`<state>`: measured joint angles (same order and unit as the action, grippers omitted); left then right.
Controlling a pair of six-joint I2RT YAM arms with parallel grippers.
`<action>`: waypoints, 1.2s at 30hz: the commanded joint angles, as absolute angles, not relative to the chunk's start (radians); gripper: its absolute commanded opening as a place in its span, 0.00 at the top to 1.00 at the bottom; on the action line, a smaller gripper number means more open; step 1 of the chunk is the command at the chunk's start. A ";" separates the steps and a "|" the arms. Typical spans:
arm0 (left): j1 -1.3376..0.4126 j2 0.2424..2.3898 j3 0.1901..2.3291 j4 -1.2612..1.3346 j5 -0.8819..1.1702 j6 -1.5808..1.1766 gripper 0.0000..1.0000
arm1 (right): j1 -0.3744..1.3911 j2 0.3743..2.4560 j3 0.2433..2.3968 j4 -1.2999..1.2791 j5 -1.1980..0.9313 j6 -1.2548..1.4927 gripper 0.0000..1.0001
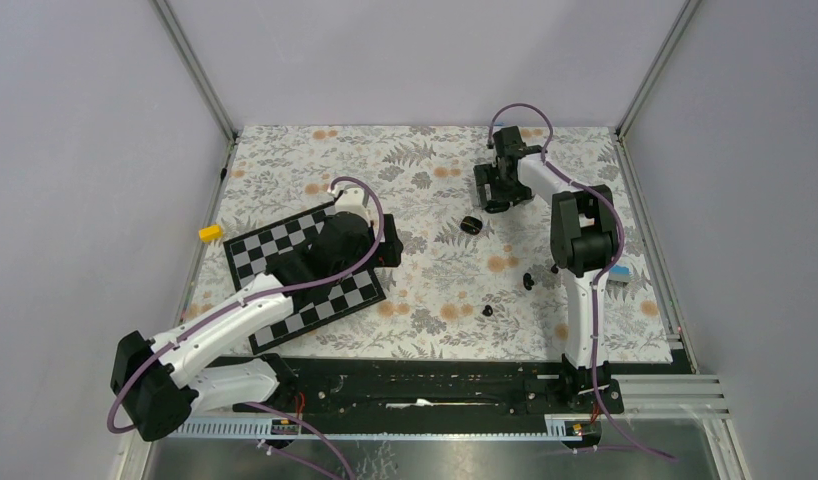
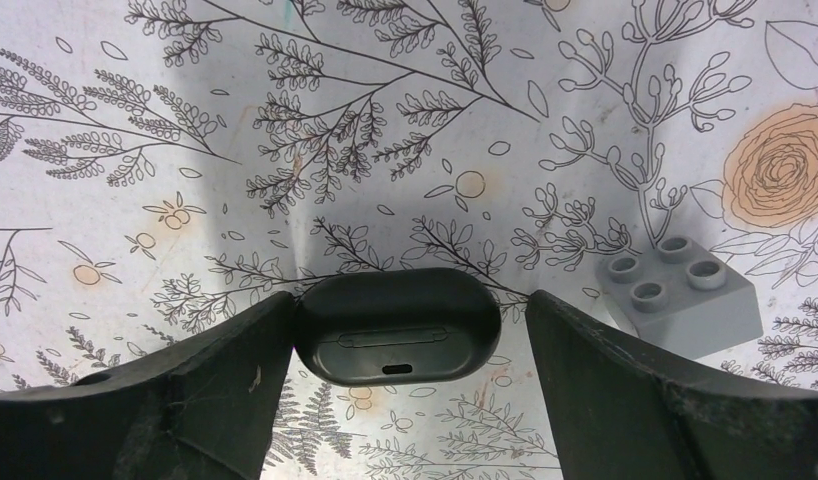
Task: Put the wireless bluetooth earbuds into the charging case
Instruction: Pick up the charging case from the center of the board.
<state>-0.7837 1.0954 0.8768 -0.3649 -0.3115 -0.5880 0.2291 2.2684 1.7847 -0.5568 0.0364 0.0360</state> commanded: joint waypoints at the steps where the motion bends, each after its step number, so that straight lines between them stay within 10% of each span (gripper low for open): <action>1: -0.785 1.105 0.913 -0.331 -0.312 -0.599 0.01 | 0.224 2.277 1.762 -0.582 0.003 0.005 0.10; 36: -0.785 1.060 0.898 -0.322 -0.293 -0.625 0.01 | 0.277 2.101 1.701 -0.611 -0.010 0.064 0.33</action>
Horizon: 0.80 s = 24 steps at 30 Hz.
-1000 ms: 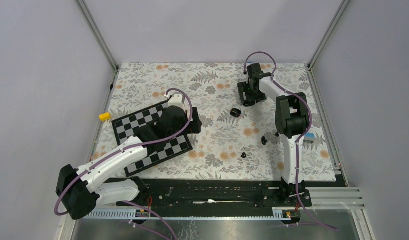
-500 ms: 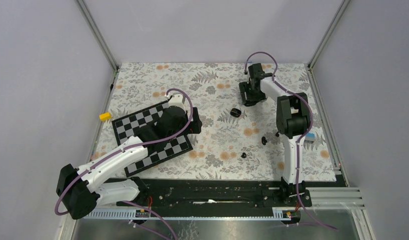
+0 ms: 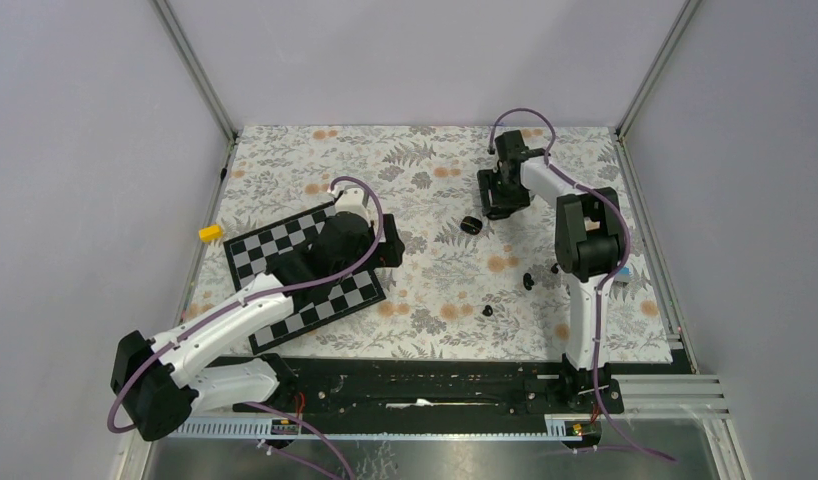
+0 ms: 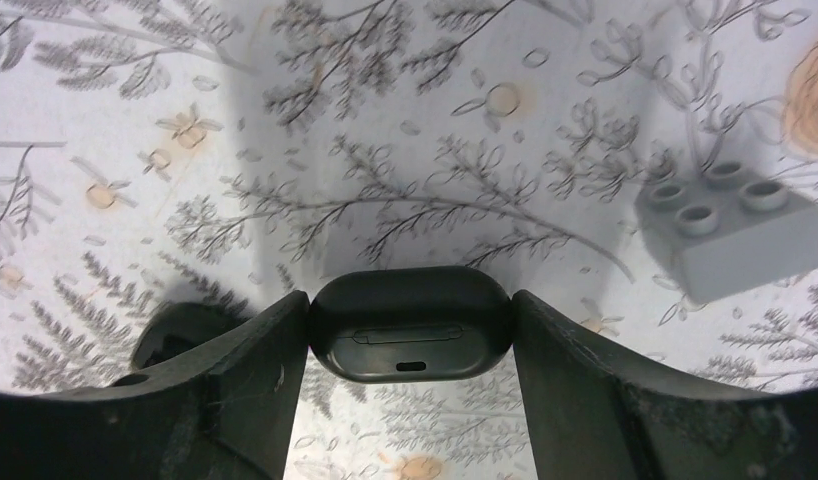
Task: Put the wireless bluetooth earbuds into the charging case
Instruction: Pick up the charging case from the center of the board, then place the charging case at the center of the board.
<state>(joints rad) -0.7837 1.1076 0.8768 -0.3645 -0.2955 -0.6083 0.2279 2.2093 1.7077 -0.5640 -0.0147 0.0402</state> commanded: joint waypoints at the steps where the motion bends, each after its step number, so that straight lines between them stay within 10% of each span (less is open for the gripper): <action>1: -0.785 1.053 0.896 -0.318 -0.286 -0.625 0.01 | 0.295 2.088 1.701 -0.619 -0.006 0.063 0.33; 24: -0.342 1.103 0.853 -0.500 0.031 -0.676 0.01 | 0.776 1.890 1.340 -0.457 0.086 0.110 0.31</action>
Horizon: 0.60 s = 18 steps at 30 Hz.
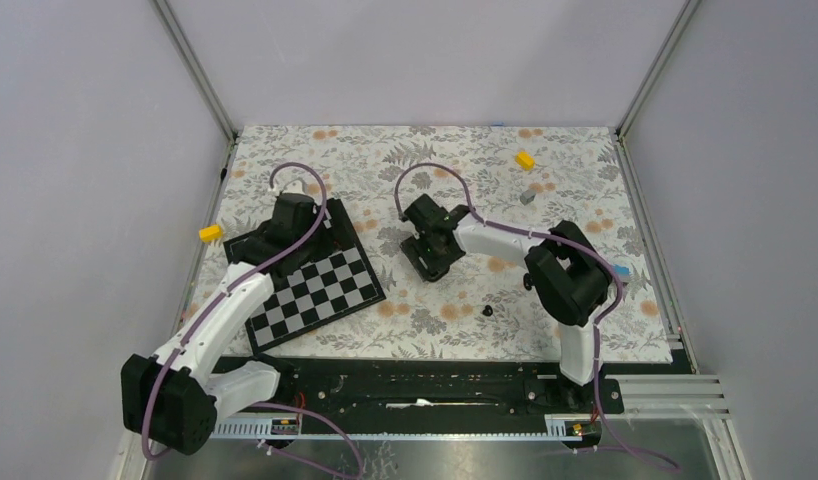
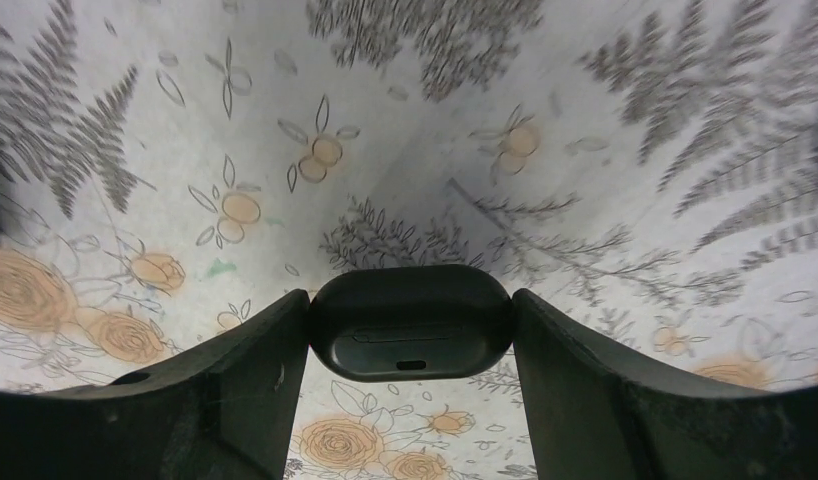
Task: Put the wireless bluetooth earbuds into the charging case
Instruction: Place the charging case at the center of the board.
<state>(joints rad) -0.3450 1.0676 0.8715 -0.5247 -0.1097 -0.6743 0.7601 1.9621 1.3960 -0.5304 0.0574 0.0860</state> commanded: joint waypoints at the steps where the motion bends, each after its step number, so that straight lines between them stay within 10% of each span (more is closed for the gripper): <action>1: -0.342 1.110 0.849 -0.492 0.048 -0.679 0.01 | 0.779 1.886 1.324 -0.447 0.083 0.116 0.31; 8: -0.342 1.134 0.842 -0.462 0.095 -0.670 0.01 | 0.783 1.845 1.259 -0.413 0.098 0.153 0.02; 18: -0.346 1.190 0.863 -0.429 0.188 -0.609 0.01 | 0.783 1.622 1.136 -0.393 0.189 0.314 0.00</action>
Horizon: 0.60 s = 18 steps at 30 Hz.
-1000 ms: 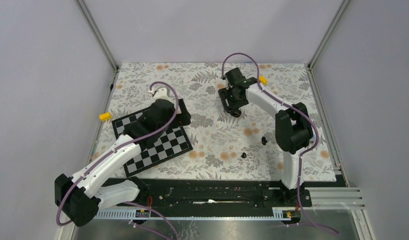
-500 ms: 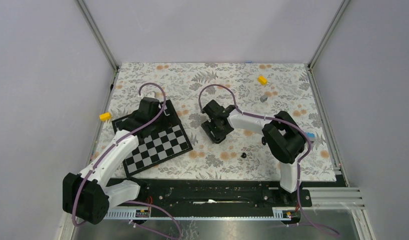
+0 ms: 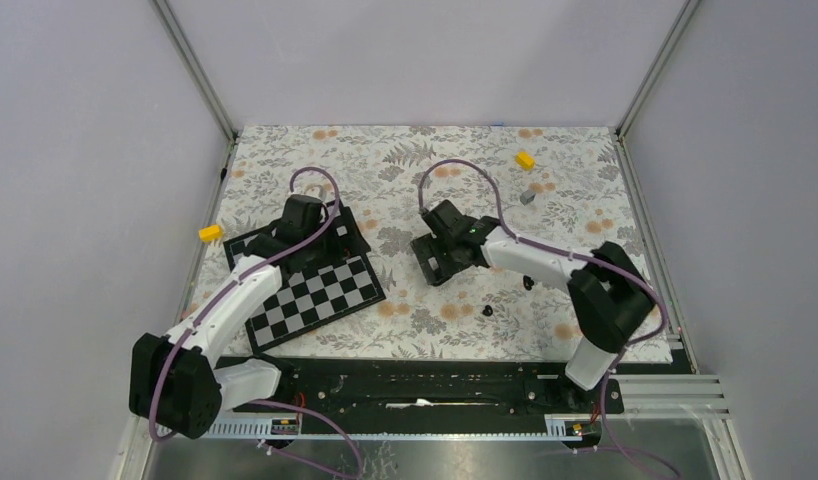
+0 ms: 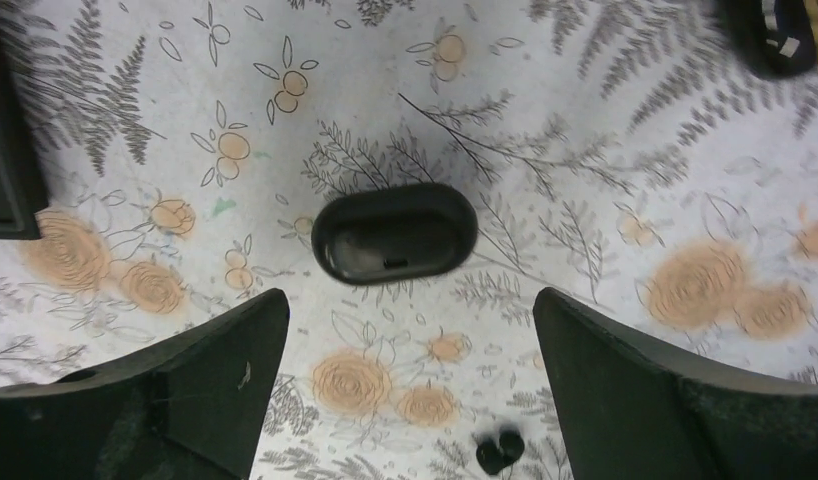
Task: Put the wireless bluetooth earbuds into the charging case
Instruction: Place the charging case at the center of the board.
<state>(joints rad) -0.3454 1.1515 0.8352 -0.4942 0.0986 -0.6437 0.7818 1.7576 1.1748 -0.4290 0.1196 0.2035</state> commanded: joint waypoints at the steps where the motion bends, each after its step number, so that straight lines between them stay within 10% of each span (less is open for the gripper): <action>1: -0.353 1.203 0.864 -0.420 0.206 -0.609 0.01 | 0.784 1.598 1.115 -0.384 0.195 0.347 0.00; 18: -0.644 1.633 1.054 -0.271 0.291 -0.603 0.08 | 0.654 1.421 0.774 -0.059 0.066 0.814 0.35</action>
<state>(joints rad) -0.6476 1.5631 1.0080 -0.3691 0.2462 -0.6006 0.6655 1.4410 0.7925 -0.1577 0.1070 0.7128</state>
